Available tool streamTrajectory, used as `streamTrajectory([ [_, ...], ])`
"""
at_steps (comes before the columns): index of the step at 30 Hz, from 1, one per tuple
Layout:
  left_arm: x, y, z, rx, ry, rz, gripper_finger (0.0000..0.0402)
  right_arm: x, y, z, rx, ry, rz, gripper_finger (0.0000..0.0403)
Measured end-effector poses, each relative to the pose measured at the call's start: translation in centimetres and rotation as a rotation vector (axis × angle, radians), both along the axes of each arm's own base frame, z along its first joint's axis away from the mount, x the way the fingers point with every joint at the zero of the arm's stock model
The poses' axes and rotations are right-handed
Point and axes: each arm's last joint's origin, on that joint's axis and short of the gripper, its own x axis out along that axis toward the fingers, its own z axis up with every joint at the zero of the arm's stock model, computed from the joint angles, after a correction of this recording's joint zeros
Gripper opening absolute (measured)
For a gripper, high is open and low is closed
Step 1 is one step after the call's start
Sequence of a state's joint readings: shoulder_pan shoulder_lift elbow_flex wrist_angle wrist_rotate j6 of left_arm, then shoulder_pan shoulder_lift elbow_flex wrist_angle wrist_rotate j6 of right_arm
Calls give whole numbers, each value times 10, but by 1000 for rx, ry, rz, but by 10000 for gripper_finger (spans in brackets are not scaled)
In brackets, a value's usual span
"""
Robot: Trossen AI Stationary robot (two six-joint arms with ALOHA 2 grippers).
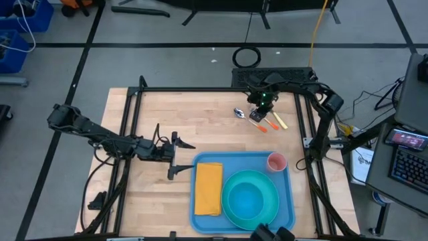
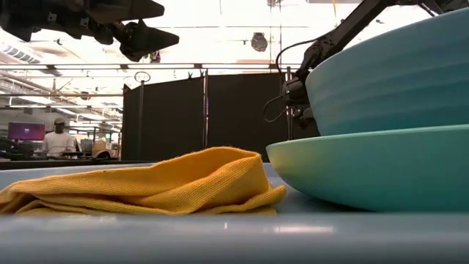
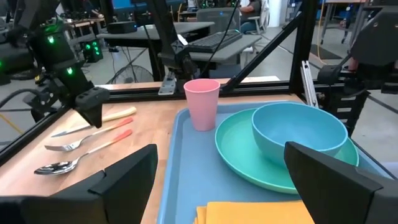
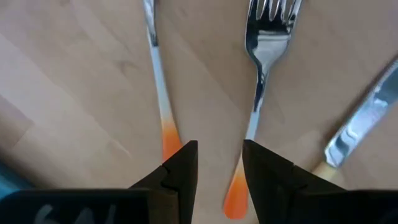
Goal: Set up tray
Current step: Put the orange fork on the orange napkin
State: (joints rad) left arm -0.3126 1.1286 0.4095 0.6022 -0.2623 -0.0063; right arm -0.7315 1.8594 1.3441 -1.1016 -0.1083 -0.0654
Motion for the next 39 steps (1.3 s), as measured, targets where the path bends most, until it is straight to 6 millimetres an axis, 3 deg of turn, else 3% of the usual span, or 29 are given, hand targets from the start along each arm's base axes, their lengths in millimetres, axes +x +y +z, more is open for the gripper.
streamTrajectory([
  [14, 0, 0, 0, 2, 1, -1, 351, -3, -11, -18, 18, 40, -28, 116],
  [39, 0, 0, -1, 8, 16, -2, 351, -11, -14, -28, -8, 59, -9, 116],
])
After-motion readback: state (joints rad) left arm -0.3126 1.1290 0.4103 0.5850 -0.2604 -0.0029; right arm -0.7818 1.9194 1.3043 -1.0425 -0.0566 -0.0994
